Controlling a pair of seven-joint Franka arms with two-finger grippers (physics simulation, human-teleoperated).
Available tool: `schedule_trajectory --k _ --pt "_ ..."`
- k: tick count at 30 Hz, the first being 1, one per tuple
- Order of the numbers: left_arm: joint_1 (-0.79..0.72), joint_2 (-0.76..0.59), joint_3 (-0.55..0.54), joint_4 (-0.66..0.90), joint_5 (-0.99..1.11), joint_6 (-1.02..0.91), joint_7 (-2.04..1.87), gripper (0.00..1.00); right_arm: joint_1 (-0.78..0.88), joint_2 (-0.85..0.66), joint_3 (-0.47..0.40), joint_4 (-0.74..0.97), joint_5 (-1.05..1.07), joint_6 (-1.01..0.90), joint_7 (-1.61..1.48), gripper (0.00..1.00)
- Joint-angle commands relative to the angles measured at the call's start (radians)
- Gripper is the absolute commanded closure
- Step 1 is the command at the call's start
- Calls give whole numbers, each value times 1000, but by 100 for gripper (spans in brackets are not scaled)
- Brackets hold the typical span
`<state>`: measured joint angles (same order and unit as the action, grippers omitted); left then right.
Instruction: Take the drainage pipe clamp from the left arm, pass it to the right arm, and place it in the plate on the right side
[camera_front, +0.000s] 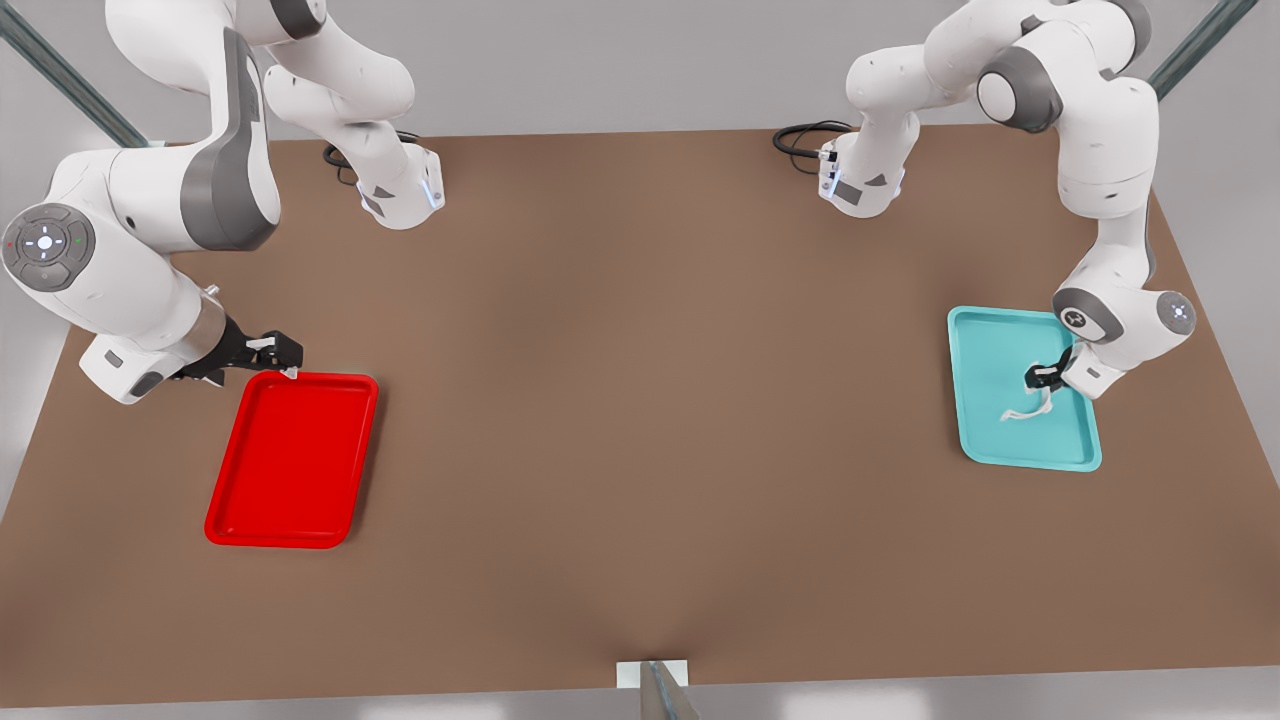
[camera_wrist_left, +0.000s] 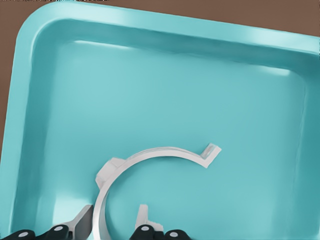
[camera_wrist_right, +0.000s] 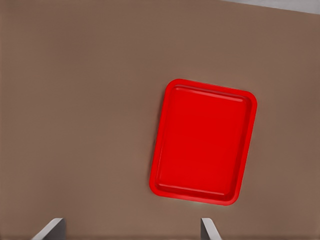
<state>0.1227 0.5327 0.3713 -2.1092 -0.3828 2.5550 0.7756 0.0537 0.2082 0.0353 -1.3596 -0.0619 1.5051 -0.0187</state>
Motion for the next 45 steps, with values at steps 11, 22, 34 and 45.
schedule_trajectory --k 11,22,34,45 --pt "0 6 0 2 -2 10 139 62 2 -3 6 2 1 0 -1 0" --pt "2 7 2 -3 -2 7 137 72 2 -4 8 0 1 -8 0 0" --pt "-28 -40 24 6 -2 -33 111 79 0 -6 8 0 -1 -8 -4 0" --pt "-712 -71 25 537 -1 -562 -576 79 0 -4 3 0 1 -8 -32 0"
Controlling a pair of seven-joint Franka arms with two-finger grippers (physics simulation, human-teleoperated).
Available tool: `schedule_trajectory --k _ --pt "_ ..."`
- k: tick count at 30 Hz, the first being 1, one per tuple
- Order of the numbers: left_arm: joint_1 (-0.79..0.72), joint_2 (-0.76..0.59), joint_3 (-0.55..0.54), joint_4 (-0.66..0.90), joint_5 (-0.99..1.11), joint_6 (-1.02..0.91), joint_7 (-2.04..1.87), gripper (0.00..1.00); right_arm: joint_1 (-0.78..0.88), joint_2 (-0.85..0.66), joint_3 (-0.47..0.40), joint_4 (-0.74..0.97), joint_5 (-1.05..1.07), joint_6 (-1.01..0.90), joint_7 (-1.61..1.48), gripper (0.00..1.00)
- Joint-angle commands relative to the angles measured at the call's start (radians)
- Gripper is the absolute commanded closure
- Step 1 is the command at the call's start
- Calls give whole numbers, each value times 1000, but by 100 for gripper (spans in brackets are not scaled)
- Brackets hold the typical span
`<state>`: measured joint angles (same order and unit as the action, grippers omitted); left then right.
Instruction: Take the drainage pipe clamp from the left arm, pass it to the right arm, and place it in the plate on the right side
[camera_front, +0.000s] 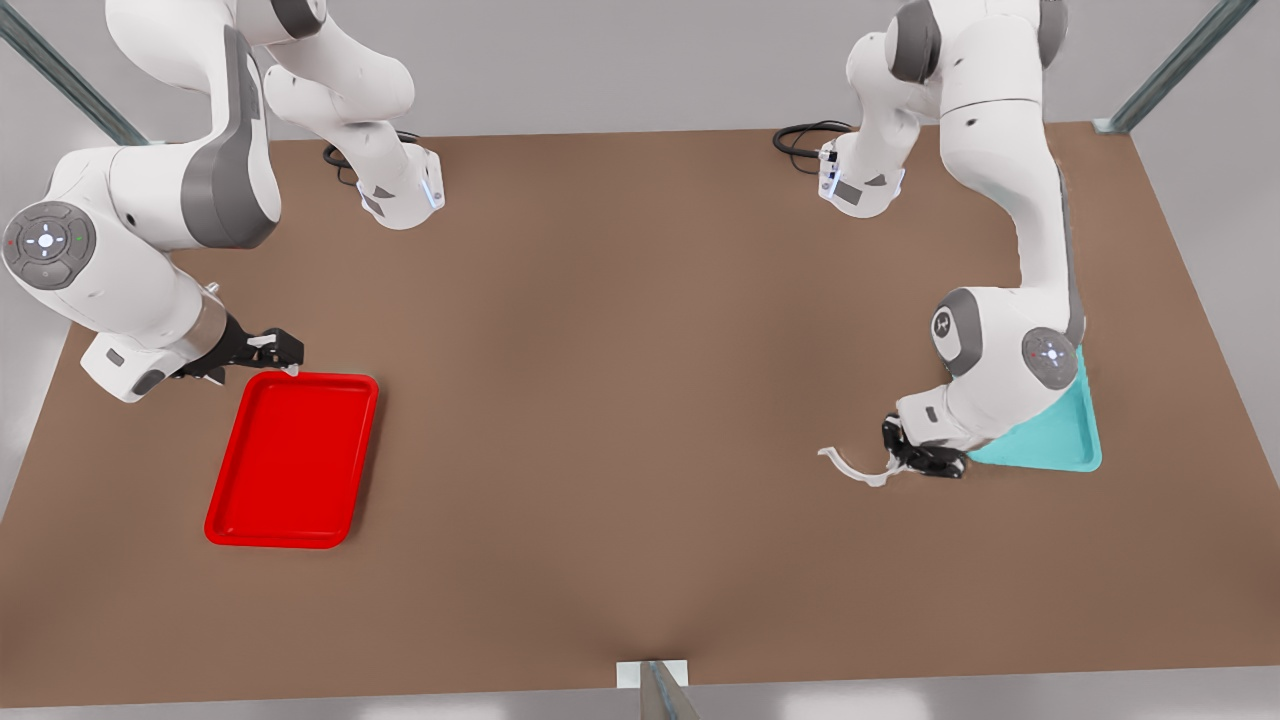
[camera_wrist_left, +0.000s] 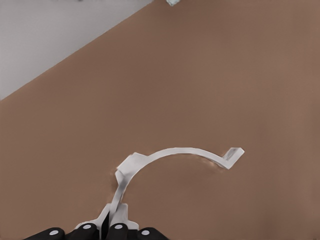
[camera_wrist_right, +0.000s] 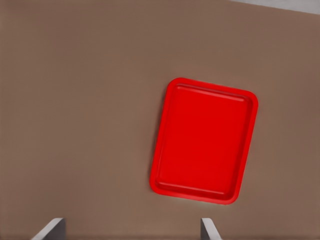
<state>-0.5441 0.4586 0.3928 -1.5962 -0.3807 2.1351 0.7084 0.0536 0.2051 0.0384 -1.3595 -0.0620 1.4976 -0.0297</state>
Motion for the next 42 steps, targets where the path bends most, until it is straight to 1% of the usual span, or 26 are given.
schedule_trajectory --k 1,3,4,5,6,8,10,12,13,16,18,19,20,21,22,24,32,42 --pt "-80 28 -20 68 8 -142 -533 79 0 -1 0 0 1 0 -21 0" --pt "-88 87 -86 200 2 -146 -604 79 0 -1 0 0 1 0 -22 0" --pt "-92 143 -149 301 -15 -144 -707 79 0 -1 0 0 1 0 -22 0" --pt "-120 178 -167 349 -14 -129 -793 79 0 -1 0 0 1 0 -22 0" --pt "-143 201 -181 378 -14 -84 -865 79 -1 -1 0 0 1 0 -22 0" --pt "-145 267 -296 447 -15 40 -981 79 2 -1 5 0 1 0 -22 0" --pt "-145 279 -380 447 -17 184 -1070 79 5 -1 6 0 1 0 -21 0" --pt "-146 287 -411 447 -17 266 -1106 79 14 -1 8 2 1 0 -19 0" --pt "-146 288 -423 447 -17 289 -1107 79 14 -1 26 5 1 0 -15 0" --pt "-154 296 -425 447 -17 301 -1095 79 14 2 135 13 -4 19 59 0" --pt "-152 298 -445 447 -17 310 -1005 79 25 57 182 115 -5 56 138 0" --pt "-154 299 -448 447 -18 312 -965 79 55 91 183 158 -5 62 154 0" --pt "-149 301 -474 447 -18 310 -929 79 117 126 183 174 -5 81 243 0" --pt "-138 299 -502 446 -23 310 -874 79 166 184 183 184 -5 164 318 0" --pt "-138 298 -503 446 -41 309 -828 79 190 223 183 188 -7 202 341 0" --pt "-138 296 -503 441 -103 299 -715 79 206 244 183 180 -15 208 347 0" --pt "-140 296 -502 437 -103 301 -704 79 253 250 181 172 -12 210 381 0" --pt "-142 299 -500 435 -101 304 -698 79 273 250 183 72 -10 205 410 0"
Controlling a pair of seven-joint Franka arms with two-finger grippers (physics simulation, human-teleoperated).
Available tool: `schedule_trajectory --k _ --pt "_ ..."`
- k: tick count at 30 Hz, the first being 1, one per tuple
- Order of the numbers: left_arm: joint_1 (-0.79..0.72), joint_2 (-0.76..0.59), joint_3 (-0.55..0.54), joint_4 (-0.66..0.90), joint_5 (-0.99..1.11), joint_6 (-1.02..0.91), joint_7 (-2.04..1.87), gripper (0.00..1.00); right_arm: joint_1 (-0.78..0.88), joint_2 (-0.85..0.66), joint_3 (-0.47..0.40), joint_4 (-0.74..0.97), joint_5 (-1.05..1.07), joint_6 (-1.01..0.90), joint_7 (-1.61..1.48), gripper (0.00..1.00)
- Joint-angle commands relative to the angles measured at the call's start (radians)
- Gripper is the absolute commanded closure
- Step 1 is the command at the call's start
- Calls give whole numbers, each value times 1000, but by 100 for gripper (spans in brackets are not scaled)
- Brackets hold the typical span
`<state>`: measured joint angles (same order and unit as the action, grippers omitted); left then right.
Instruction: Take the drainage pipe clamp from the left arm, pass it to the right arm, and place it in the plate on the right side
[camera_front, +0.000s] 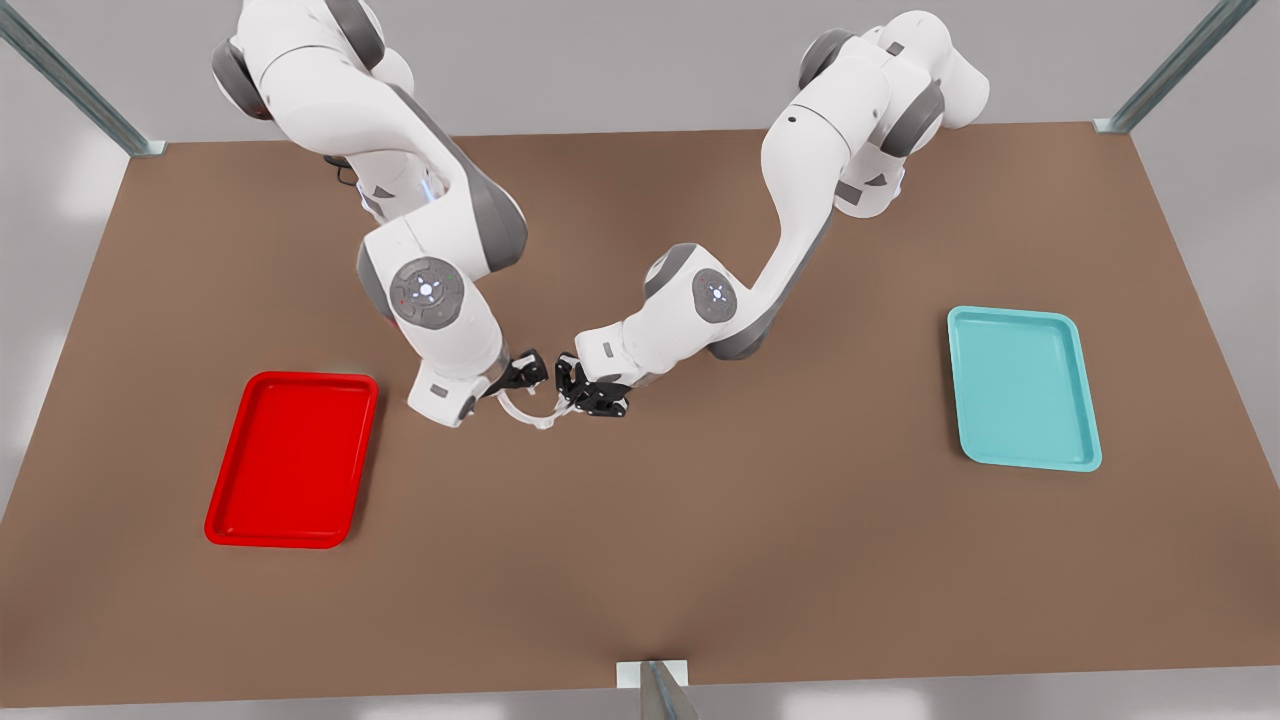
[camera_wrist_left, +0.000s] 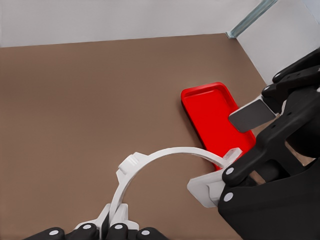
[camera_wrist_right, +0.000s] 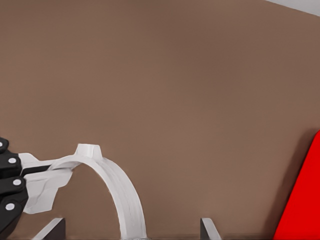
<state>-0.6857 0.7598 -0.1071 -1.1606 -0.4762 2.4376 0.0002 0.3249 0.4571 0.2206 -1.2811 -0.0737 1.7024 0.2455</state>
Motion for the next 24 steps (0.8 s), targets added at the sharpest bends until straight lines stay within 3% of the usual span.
schedule_trajectory --k 1,14,24 --pt "0 0 0 -1 -5 1 11 79 5 -2 0 -3 0 0 127 0" --pt "-2 6 0 1 -5 3 11 79 -12 84 -17 72 -14 -9 -195 0" --pt "0 6 0 1 -4 3 11 79 -10 84 -14 59 -14 -23 -195 0"
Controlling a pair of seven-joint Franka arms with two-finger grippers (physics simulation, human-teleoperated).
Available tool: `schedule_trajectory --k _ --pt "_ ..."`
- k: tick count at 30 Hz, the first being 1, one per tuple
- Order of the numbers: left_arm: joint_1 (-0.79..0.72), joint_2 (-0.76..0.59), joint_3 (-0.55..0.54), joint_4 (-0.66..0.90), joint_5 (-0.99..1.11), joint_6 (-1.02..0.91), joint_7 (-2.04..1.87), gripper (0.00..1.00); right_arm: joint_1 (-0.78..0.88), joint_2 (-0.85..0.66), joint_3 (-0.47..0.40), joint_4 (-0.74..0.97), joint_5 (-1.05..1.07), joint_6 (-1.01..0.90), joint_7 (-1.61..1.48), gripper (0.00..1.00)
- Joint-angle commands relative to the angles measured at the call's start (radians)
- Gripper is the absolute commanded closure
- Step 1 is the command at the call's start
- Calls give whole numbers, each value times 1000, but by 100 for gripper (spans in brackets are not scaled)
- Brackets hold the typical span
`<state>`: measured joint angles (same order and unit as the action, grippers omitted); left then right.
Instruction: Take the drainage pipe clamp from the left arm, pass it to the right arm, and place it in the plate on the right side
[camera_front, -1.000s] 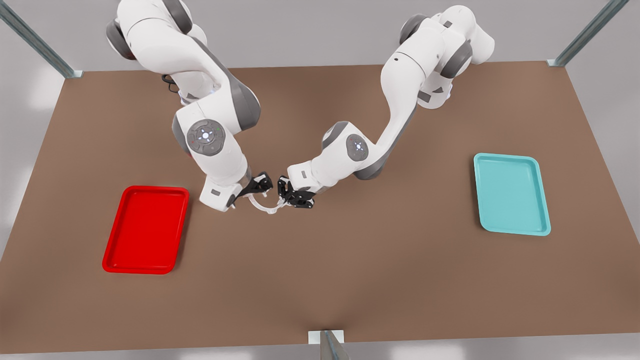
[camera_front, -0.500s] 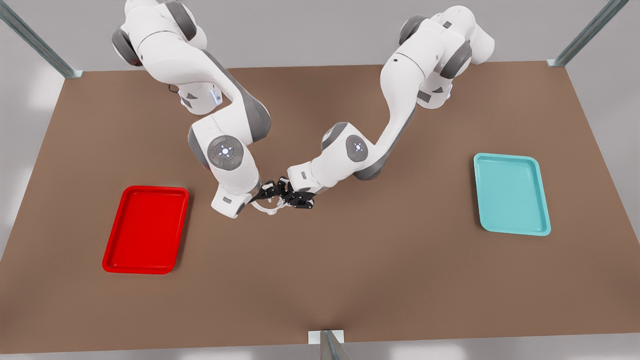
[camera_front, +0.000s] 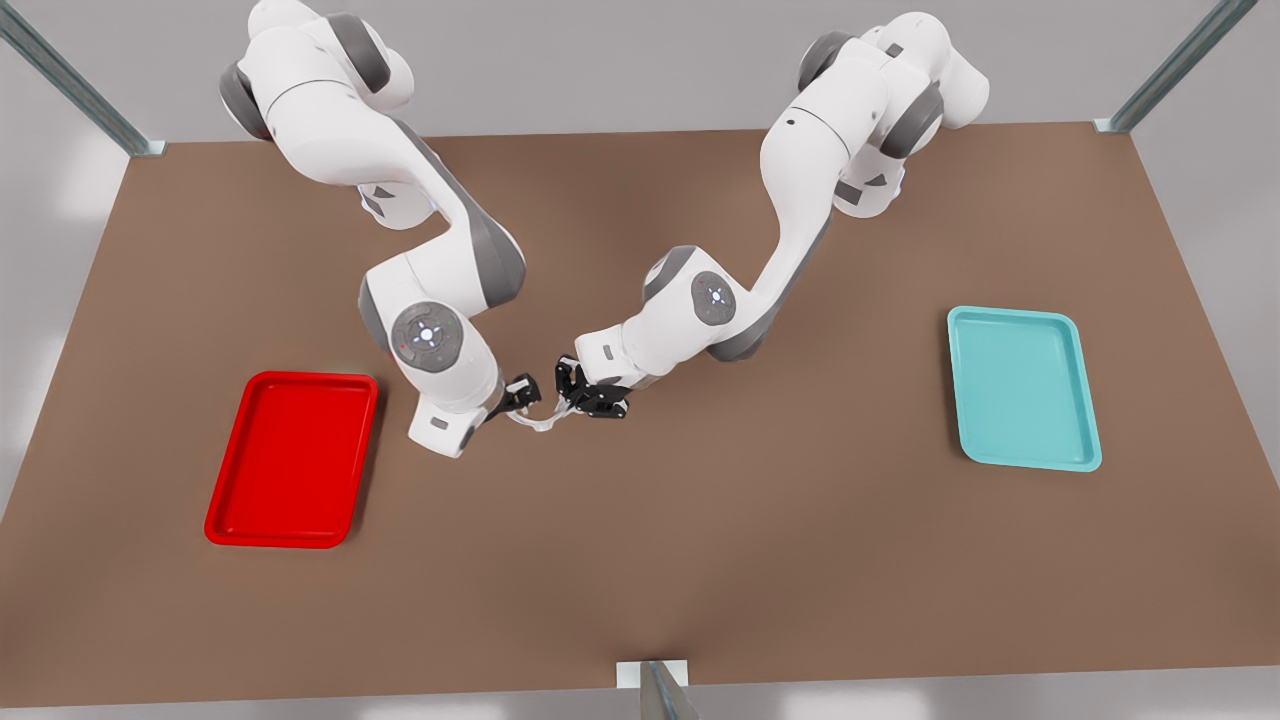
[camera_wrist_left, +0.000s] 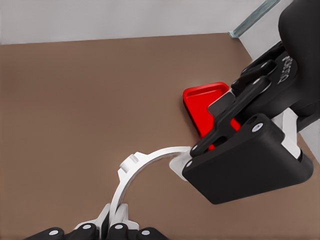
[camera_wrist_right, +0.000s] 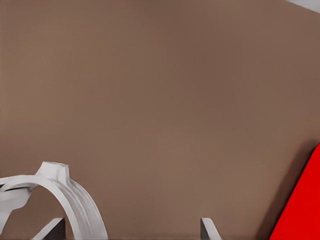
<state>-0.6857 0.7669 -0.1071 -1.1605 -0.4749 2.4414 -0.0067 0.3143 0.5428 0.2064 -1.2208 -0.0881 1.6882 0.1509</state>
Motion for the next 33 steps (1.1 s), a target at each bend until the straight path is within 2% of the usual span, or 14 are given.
schedule_trajectory --k 1,3,5,7,8,9,12,13,14,21,26,29,31,33 --pt "0 -1 0 -1 -5 -1 17 79 0 -1 1 -2 1 -9 -100 1" --pt "0 -1 0 -1 -5 -1 17 79 2 0 2 -2 1 -9 -100 25" --pt "0 -1 0 1 -5 -1 17 79 2 0 4 -2 1 -9 -100 40" --pt "0 -1 0 1 -5 -1 17 79 5 0 4 -3 1 -9 -100 49" --pt "0 -1 0 -1 -5 -1 17 79 5 0 4 -3 1 -9 -100 57" --pt "0 -1 -2 1 -7 -1 16 79 5 0 4 -3 1 -7 -100 77" --pt "0 -1 -2 1 -7 -1 16 79 6 0 5 -3 1 -7 -97 79" --pt "0 0 -2 1 -16 -1 10 5 5 0 5 -3 1 -7 -96 79" --pt "0 -1 -2 1 -56 -1 7 0 6 0 5 -3 1 -7 -96 79" --pt "5 -9 3 -1 -51 -15 7 0 6 0 5 -3 1 -7 -91 79" --pt "92 -92 7 -1 -4 -280 17 0 9 3 5 -52 -65 16 -85 79" --pt "267 -166 7 -1 65 -548 68 0 -27 -14 5 -114 -93 37 -85 79" --pt "451 -199 12 2 142 -789 70 0 -95 -17 13 -137 -79 39 -85 79" --pt "578 -233 15 4 454 -858 77 0 -191 -17 13 -167 56 11 -97 79"
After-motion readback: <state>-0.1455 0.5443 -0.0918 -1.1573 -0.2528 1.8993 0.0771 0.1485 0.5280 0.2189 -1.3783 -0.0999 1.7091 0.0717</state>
